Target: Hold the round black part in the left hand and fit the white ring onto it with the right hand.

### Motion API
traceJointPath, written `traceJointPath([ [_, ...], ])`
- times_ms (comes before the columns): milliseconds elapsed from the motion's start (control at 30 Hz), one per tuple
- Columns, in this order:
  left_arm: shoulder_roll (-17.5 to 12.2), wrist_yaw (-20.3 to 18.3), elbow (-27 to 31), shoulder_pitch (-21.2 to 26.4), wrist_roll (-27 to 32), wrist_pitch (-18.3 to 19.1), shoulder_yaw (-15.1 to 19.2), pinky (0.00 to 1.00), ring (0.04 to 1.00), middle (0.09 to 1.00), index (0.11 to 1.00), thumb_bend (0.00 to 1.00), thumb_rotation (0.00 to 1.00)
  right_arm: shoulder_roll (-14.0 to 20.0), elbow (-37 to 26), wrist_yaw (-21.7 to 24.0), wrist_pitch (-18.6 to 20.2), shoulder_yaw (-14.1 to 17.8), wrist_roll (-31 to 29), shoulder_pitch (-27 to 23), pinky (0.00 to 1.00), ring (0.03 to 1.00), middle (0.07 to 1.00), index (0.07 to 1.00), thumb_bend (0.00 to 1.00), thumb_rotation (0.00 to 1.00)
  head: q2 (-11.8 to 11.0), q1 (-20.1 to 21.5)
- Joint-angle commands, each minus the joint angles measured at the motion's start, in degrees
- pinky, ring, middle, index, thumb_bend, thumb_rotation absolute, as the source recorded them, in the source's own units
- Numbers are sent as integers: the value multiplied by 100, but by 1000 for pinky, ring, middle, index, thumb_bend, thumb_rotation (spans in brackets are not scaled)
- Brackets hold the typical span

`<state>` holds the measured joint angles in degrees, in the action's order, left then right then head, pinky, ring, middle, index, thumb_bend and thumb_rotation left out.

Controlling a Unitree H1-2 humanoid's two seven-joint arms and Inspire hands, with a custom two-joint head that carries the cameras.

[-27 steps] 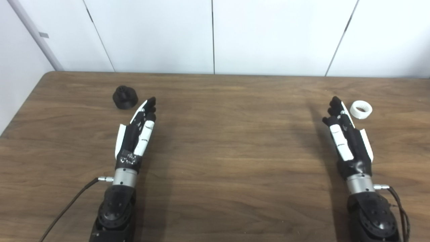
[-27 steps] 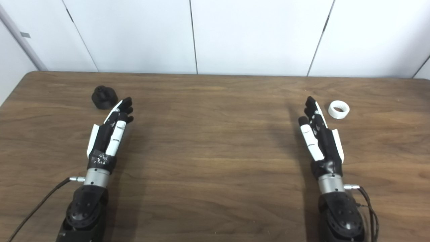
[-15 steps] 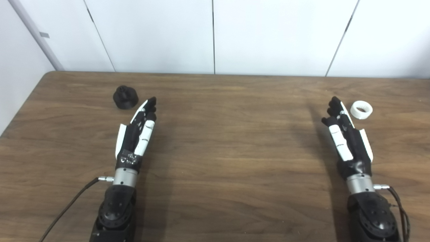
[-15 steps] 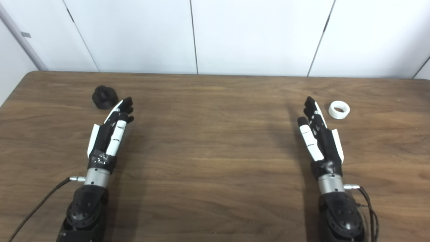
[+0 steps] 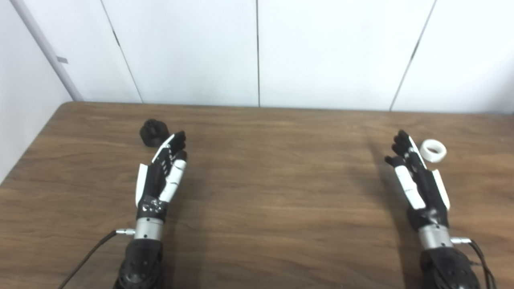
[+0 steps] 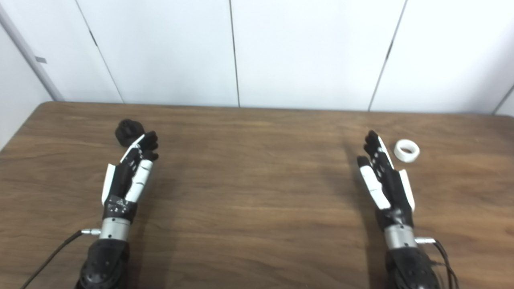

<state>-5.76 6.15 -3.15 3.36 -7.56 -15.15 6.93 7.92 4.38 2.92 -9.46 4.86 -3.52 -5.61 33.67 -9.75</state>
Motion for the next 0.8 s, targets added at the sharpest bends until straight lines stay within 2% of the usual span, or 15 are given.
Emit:
traceJointPath([
  [0,17,373,-274,120,-242,-203,135,767,829,849,847,584,644,42,348,51,-237,25,-31,197,908,982,978,963,329,740,-3,-18],
  [100,24,671,-425,277,-305,-282,298,784,842,858,859,602,548,65,399,7,-249,38,14,179,920,977,969,952,333,746,-34,-111],
  [233,27,1058,-960,488,-326,-852,444,797,880,908,916,566,356,65,408,45,-229,65,-84,174,902,978,972,956,334,729,-81,-237],
  [300,36,1245,-1191,578,-368,-1040,485,820,899,929,941,567,294,82,478,70,-312,83,-119,162,900,974,970,953,330,720,-117,-286],
  [433,-6,1620,-1484,696,-555,-1164,508,871,928,960,978,582,172,106,539,85,-330,93,-131,153,919,977,965,948,350,731,-185,-413],
  [600,-342,2064,-1880,889,-987,-1127,478,850,913,950,978,669,164,111,611,141,-347,103,-228,134,934,985,975,959,327,722,-290,-543],
  [667,-520,2200,-2051,976,-1197,-1048,458,879,927,957,985,699,181,108,625,148,-328,103,-258,125,951,992,979,960,338,720,-314,-582],
  [767,-771,2336,-2427,1131,-1302,-1034,454,907,943,965,990,742,193,132,750,169,-457,98,-245,92,922,984,974,958,353,732,-344,-626],
])
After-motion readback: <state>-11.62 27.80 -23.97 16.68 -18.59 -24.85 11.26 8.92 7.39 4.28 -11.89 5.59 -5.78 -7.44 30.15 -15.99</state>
